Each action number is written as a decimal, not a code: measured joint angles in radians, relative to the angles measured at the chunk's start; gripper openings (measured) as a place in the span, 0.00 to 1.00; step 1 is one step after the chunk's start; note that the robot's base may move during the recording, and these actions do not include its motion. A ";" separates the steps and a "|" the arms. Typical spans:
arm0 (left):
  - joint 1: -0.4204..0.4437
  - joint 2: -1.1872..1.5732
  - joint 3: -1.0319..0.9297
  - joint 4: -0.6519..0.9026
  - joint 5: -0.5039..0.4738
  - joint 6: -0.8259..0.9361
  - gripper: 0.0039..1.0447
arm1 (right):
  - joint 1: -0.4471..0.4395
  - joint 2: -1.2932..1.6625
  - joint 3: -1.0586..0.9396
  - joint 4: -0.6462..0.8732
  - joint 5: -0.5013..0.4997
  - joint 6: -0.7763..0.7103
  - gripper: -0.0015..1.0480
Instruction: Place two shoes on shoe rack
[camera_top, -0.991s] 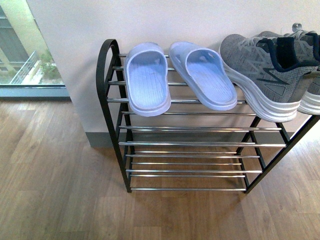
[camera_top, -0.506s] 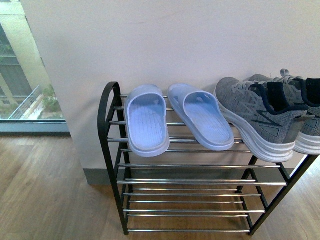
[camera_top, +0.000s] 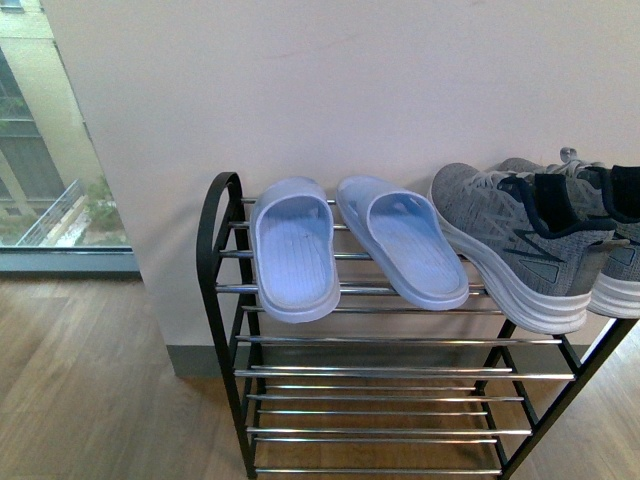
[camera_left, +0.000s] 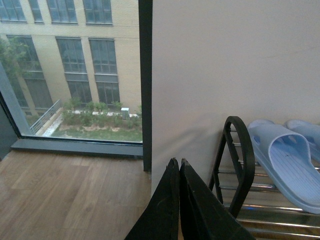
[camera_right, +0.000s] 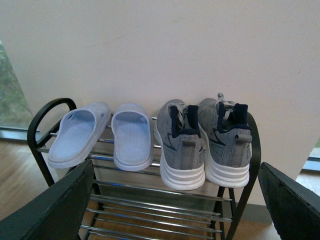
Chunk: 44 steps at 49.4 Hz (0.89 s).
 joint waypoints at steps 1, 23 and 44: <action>0.000 -0.005 -0.002 -0.004 0.000 0.000 0.01 | 0.000 0.000 0.000 0.000 0.000 0.000 0.91; 0.000 -0.214 -0.040 -0.157 0.000 0.000 0.01 | 0.000 0.000 0.000 0.000 0.000 0.000 0.91; 0.000 -0.371 -0.040 -0.310 0.000 0.000 0.01 | 0.000 0.000 0.000 0.000 0.000 0.000 0.91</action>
